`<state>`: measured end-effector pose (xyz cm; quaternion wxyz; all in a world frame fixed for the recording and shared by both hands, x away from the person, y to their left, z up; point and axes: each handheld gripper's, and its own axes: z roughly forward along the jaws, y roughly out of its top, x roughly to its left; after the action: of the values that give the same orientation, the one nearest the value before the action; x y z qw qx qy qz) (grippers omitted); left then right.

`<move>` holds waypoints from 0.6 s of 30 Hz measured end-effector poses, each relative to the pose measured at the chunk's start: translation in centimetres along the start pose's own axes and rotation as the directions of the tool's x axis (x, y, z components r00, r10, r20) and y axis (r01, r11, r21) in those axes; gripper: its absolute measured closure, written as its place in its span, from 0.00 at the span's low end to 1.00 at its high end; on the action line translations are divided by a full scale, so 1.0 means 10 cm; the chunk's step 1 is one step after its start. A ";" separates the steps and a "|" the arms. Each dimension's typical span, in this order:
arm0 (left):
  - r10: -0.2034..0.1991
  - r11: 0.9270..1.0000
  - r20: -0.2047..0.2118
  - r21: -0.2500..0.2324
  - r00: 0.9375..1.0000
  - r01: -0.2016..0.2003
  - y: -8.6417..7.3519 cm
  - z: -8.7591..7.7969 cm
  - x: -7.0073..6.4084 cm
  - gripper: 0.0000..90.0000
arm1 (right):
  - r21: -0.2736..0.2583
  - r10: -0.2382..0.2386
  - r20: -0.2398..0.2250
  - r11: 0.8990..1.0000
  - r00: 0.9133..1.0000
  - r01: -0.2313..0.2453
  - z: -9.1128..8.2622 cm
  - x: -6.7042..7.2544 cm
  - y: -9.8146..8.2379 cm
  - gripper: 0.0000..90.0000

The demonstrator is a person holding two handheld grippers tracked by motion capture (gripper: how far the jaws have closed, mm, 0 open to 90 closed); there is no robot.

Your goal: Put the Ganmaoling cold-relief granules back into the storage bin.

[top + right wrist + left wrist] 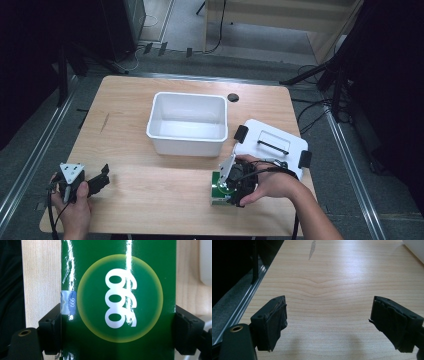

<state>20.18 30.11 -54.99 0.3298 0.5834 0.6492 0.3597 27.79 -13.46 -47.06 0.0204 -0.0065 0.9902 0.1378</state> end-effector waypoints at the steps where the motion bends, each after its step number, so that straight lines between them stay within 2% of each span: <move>1: 0.000 1.000 0.000 0.000 1.000 0.000 0.00 0.00 0.00 0.16 | -0.006 -0.002 0.002 1.000 1.000 0.002 -0.02 -0.01 -0.01 0.18; 7: -0.002 1.000 0.000 -0.001 1.000 0.002 0.00 0.00 0.00 0.16 | -0.012 0.012 0.032 1.000 0.999 -0.011 -0.15 -0.05 -0.05 0.18; 18: 0.002 1.000 -0.001 0.001 1.000 -0.002 0.00 0.00 0.00 0.16 | -0.029 0.016 0.049 0.999 0.999 -0.014 -0.34 -0.13 -0.11 0.18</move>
<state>20.19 30.11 -54.99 0.3291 0.5840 0.6489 0.3600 29.01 -15.48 -44.05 0.0439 0.0042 0.9874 0.1522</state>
